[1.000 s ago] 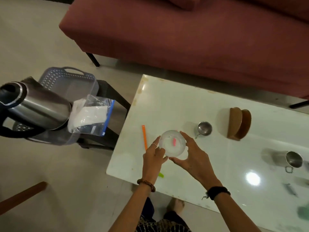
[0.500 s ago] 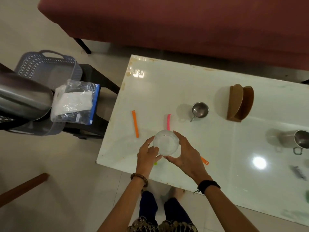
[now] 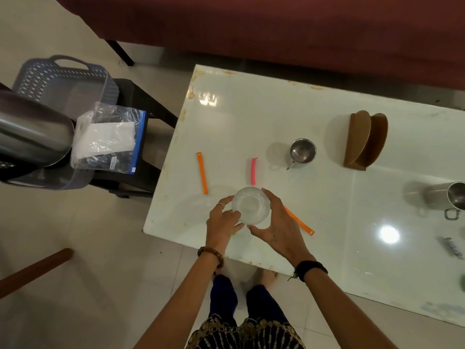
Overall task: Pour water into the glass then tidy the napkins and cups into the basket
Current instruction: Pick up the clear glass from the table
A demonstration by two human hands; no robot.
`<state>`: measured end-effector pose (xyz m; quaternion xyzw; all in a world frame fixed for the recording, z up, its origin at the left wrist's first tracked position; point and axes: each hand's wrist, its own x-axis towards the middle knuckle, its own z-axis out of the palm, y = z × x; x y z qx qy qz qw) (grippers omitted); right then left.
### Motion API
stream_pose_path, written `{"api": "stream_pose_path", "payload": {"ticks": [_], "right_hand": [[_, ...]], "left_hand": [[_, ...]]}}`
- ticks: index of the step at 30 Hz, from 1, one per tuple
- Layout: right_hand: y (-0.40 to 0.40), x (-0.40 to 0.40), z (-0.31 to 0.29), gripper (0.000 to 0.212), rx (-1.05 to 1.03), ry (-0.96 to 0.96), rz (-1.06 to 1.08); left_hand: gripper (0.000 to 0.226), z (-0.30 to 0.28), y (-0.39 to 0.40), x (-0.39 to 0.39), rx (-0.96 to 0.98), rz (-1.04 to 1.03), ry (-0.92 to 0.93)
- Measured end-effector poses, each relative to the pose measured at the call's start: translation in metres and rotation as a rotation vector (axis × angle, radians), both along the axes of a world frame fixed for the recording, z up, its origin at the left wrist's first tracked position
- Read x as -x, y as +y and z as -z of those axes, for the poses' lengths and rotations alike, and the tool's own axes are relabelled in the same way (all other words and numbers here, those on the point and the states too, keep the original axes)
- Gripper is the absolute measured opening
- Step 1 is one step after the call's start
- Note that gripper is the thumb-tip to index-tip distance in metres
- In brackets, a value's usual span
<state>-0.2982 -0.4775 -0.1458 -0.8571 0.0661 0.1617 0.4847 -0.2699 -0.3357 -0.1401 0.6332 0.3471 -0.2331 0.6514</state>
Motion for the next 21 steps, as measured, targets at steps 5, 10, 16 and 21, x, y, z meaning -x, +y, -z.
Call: {"api": "stream_pose_path", "payload": {"ticks": [5,10,16,21], "right_hand": [[0.000,0.002,0.007,0.083,-0.002,0.010,0.016],[0.002,0.006,0.008,0.086,0.018,0.024,0.057],[0.013,0.009,-0.007,0.092,0.141,-0.051,0.068],[0.051,0.008,-0.044,0.067,0.129,-0.238,0.154]], "left_hand": [[0.038,0.003,-0.004,0.000,-0.002,0.000,0.018],[0.039,0.002,-0.003,-0.003,0.017,0.025,0.026],[0.036,-0.001,0.012,0.002,0.030,0.137,0.026],[0.020,-0.015,0.050,0.006,0.016,-0.069,-0.117]]}}
